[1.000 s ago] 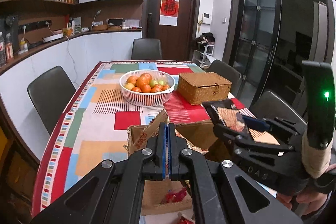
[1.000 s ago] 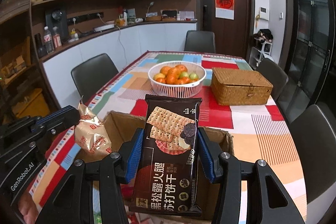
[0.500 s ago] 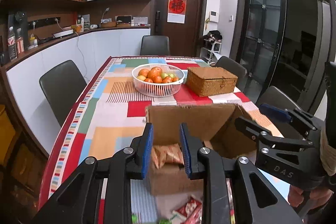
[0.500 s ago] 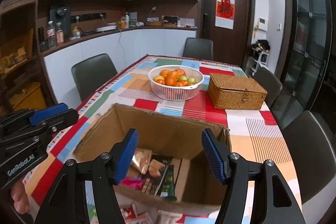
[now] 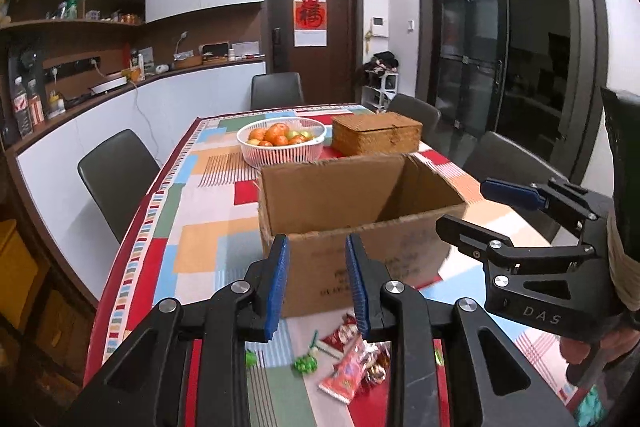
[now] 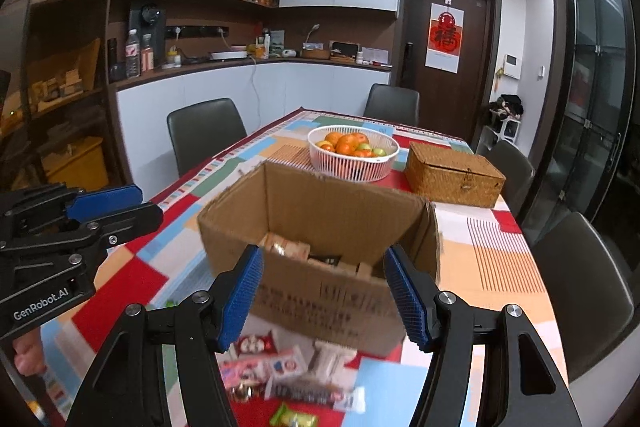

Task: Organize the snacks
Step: 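Move both tools back toward the remaining candies on the table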

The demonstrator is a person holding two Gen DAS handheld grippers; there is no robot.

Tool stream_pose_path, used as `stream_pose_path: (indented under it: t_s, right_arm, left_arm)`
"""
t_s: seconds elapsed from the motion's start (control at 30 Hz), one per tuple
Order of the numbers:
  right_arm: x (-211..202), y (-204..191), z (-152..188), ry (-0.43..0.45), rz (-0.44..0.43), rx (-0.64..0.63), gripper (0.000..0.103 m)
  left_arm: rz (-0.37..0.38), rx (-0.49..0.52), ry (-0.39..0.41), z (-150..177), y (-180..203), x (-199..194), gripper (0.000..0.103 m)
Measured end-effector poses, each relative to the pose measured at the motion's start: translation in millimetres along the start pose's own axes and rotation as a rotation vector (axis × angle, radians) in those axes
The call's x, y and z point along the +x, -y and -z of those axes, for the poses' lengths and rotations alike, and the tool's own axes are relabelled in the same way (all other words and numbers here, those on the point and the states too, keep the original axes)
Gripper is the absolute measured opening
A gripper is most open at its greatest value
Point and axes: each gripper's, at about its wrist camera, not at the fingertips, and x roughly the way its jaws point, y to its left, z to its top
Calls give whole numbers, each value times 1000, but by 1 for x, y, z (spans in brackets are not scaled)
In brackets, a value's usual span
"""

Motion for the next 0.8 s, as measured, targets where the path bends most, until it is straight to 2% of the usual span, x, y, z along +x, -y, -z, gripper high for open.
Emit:
stream_pose_path:
  t_s: [0.23, 0.53, 0.8]
  right_arm:
    - [-17, -3, 26, -34, -16, -19, 64]
    - [-11, -8, 72, -162, -43, -49, 64]
    - [1, -9, 108, -258, -76, -44, 64]
  left_arm:
    - [45, -14, -46, 26, 11, -5, 33]
    - [93, 25, -134, 71, 26, 1, 33]
    - [143, 64, -194, 97, 34, 14, 33]
